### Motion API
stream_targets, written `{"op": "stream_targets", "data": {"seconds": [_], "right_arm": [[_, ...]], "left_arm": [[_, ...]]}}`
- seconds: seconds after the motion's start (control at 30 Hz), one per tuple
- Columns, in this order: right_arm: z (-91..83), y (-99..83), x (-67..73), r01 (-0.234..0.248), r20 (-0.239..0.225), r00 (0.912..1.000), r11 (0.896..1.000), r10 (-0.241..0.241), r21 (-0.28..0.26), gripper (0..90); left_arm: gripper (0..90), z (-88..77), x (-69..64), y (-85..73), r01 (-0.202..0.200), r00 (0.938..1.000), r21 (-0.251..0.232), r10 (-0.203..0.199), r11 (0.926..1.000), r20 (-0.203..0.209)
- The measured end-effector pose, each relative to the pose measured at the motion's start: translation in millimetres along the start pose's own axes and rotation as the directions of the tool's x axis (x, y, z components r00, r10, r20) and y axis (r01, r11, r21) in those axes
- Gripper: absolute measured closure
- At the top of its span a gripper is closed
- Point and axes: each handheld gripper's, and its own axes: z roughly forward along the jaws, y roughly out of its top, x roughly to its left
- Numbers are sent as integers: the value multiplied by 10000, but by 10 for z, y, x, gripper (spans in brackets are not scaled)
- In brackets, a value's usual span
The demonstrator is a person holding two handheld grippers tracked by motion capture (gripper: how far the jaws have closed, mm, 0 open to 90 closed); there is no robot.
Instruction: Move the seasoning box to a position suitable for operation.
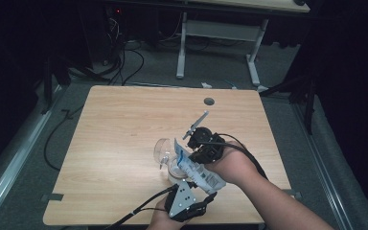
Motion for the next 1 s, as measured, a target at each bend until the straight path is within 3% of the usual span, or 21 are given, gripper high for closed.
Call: {"op": "stream_targets", "data": {"seconds": [1.0], "right_arm": [[5, 6, 6, -8, -48, 10000, 10000, 8, -25, 897]], "left_arm": [[499, -13, -6, 10, -51, 10000, -30, 51, 10000, 3]]}}
